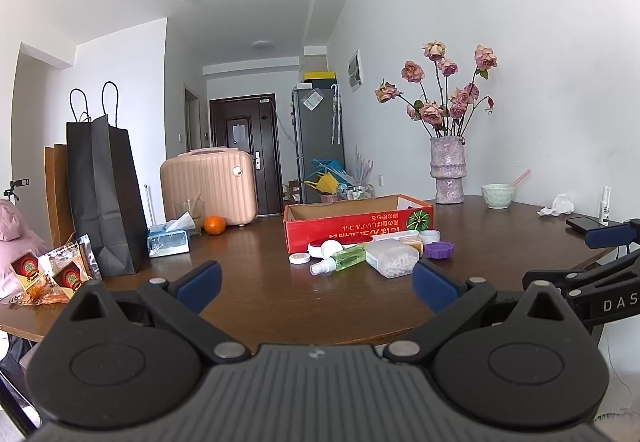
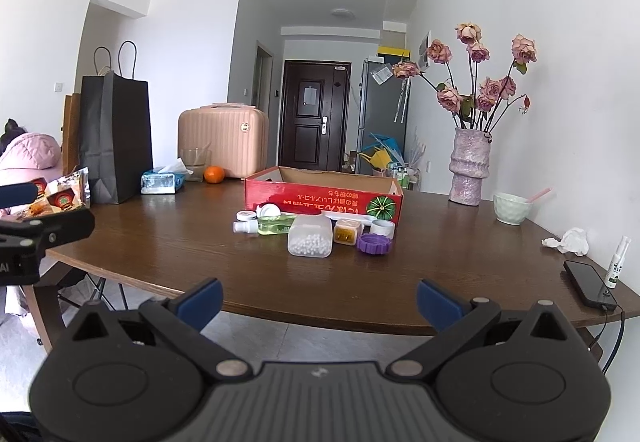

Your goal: Organize rigid objects

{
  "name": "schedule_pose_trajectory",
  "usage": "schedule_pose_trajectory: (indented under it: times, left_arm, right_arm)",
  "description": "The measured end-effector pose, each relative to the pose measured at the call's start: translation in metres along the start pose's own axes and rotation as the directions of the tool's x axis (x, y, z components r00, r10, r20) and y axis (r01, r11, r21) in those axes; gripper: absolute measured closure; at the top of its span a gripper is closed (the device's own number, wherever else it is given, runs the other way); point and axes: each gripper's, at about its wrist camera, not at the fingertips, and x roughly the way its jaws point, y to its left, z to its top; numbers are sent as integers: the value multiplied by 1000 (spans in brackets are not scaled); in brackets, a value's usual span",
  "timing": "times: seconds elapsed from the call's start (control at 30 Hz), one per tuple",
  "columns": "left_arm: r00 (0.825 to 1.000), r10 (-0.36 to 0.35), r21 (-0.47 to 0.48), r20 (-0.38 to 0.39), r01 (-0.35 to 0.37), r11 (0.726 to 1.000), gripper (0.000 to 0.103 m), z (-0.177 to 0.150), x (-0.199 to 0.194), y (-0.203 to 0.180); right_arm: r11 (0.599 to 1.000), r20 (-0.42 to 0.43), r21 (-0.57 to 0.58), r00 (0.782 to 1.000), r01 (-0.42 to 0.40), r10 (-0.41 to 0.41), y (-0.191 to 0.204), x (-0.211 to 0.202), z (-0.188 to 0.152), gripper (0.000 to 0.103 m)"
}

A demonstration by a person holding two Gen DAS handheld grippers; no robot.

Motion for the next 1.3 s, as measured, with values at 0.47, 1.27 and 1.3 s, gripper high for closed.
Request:
schedule_pose_trajectory:
  times: [0.47,1.27,1.3]
  left_arm:
    - [1000,1,3,2,-1,1000,0,0,1,-1]
    - [1000,-3,-1,-5,3,1000,0,-1,3,0]
    - [1000,-2,-3,-8,2,1000,0,-1,5,0]
  right_arm:
    - [1000,3,2,1000,3,-3,0,0,0,0]
    - [1000,3,14,1000,5,-5,-1,1,-2,0]
    - [1000,4,15,1000,4,-4,-1,2,-3,0]
